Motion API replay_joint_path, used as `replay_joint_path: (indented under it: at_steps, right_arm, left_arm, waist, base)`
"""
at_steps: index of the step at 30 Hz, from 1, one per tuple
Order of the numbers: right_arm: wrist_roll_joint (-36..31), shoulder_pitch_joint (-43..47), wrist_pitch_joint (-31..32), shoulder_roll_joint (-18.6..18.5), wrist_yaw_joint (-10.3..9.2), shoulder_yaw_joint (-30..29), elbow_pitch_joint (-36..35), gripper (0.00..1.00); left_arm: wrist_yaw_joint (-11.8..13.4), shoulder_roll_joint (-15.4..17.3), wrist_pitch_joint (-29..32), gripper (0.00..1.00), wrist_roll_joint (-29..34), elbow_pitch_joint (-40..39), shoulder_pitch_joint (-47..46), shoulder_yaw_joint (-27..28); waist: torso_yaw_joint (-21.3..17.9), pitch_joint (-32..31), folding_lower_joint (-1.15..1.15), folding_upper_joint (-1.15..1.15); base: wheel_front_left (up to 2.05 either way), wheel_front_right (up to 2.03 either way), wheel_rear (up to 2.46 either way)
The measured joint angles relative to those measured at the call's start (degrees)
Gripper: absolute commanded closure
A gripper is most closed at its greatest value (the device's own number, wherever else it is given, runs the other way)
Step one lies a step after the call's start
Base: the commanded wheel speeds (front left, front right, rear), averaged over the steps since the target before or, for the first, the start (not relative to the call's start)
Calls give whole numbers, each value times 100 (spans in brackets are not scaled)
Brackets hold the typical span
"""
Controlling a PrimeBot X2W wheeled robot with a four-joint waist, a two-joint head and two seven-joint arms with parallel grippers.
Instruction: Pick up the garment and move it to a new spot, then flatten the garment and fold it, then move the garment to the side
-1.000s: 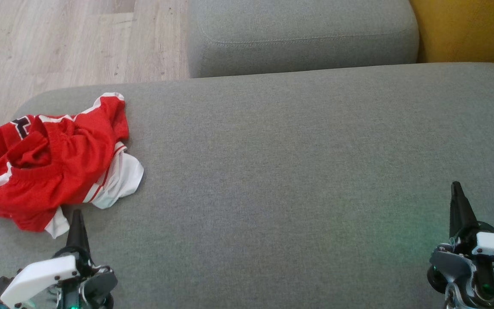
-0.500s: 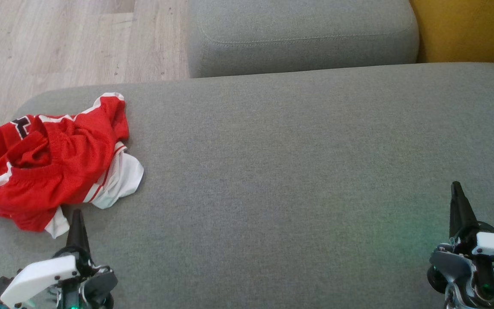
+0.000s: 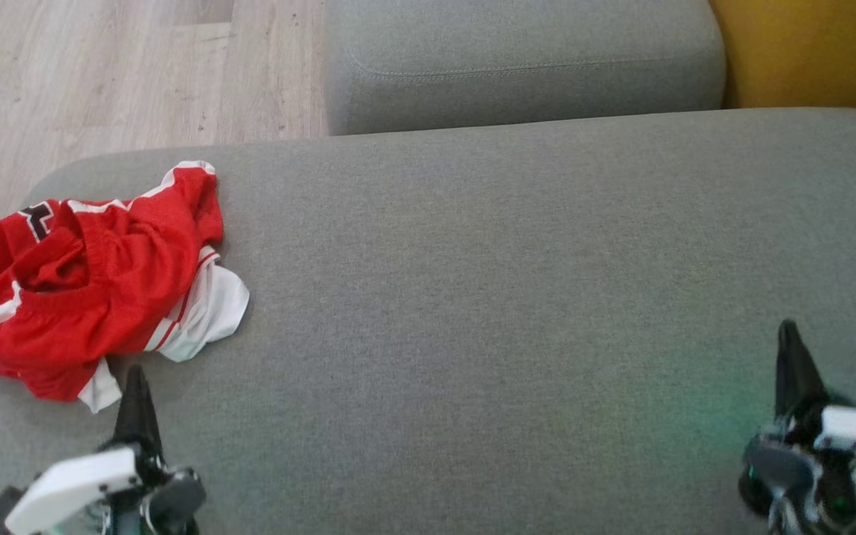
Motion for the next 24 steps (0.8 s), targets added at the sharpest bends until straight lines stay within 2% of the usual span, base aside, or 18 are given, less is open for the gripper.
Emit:
replay_joint_path:
  at_steps: [4, 9, 19, 24]
  right_arm:
    - [0, 264, -1, 32, 0, 12, 341, 0]
    - [-44, 360, -60, 37, 0, 111, 383, 0]
    - [-827, 359, -226, 38, 0, 147, 331, 0]
    - [-1250, 366, -316, 38, 0, 191, 248, 0]
  left_arm:
    - [0, -18, -3, 0, 0, 333, 242, -54]
    - [0, -27, -84, 0, 24, 385, 347, -107]
    - [8, -30, -238, 0, 825, 257, 344, -160]
    - [112, -31, -316, 0, 1248, 163, 345, -293]
  waist:
    - [0, 0, 0, 0]
    - [3, -28, 0, 0]
    - [12, -94, 0, 0]
    - [16, -129, 0, 0]
  base:
    - [0, 0, 0]
    - [0, 0, 0]
    - [0, 0, 0]
    - [0, 0, 0]
